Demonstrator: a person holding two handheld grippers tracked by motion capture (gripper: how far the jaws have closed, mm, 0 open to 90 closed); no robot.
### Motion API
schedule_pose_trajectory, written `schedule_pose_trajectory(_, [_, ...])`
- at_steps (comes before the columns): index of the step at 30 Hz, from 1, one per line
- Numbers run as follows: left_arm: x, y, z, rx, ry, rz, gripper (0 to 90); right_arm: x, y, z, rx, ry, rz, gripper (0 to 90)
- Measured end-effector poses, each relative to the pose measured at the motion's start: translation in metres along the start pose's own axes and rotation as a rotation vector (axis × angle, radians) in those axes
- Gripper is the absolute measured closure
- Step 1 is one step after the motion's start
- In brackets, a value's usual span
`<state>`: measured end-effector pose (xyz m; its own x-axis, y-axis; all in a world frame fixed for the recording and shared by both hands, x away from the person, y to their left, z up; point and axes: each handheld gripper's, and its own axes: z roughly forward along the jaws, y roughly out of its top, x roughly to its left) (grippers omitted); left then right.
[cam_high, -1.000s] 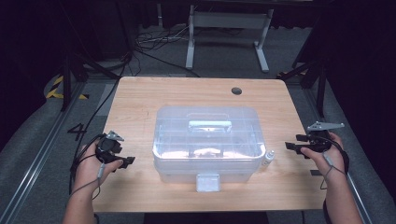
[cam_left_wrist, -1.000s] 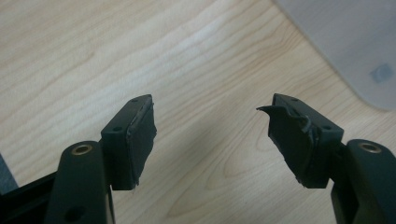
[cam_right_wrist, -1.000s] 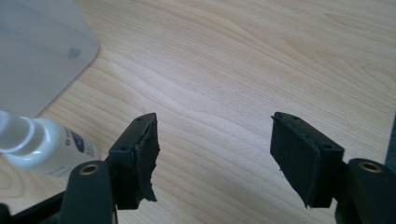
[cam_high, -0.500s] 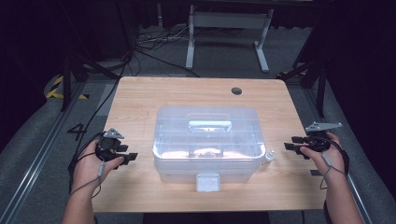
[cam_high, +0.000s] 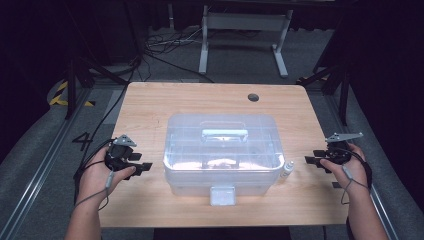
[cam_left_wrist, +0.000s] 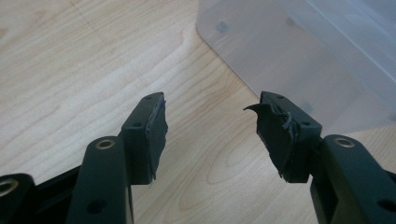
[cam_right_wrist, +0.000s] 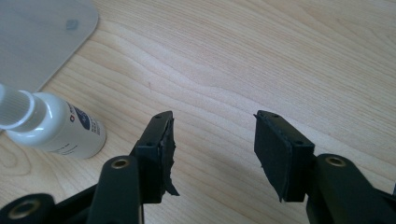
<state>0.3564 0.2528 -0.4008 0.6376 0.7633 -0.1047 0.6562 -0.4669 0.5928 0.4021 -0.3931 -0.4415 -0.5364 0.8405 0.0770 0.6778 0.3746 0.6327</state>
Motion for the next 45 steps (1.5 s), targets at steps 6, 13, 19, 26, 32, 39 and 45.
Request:
schedule_pose_trajectory(6, [-0.001,0.003,-0.01,-0.007,-0.03,0.008,43.1,0.003,-0.001,-0.003,-0.02,0.009,-0.001,49.2])
schedule_pose_trajectory(13, [-0.012,0.012,-0.023,-0.034,-0.045,0.044,43.6,0.002,-0.003,-0.002,-0.018,0.0,0.007,48.1])
schedule_pose_trajectory(19, [-0.018,0.024,-0.041,-0.064,-0.116,0.058,42.7,0.002,-0.003,-0.001,-0.022,-0.002,0.01,47.3])
schedule_pose_trajectory(26, [-0.026,0.039,-0.059,-0.093,-0.115,0.092,42.9,0.003,-0.002,0.005,-0.006,0.004,-0.002,47.1])
schedule_pose_trajectory(32, [-0.037,0.057,-0.066,-0.133,-0.156,0.126,44.7,0.003,-0.007,0.003,-0.008,0.003,0.007,45.5])
schedule_pose_trajectory(39, [-0.052,0.082,-0.063,-0.16,-0.165,0.185,43.4,0.002,-0.014,-0.002,-0.035,0.012,0.033,44.5])
schedule_pose_trajectory(45, [-0.065,0.104,-0.054,-0.173,-0.196,0.228,41.3,0.001,-0.021,-0.009,-0.054,0.017,0.055,44.1])
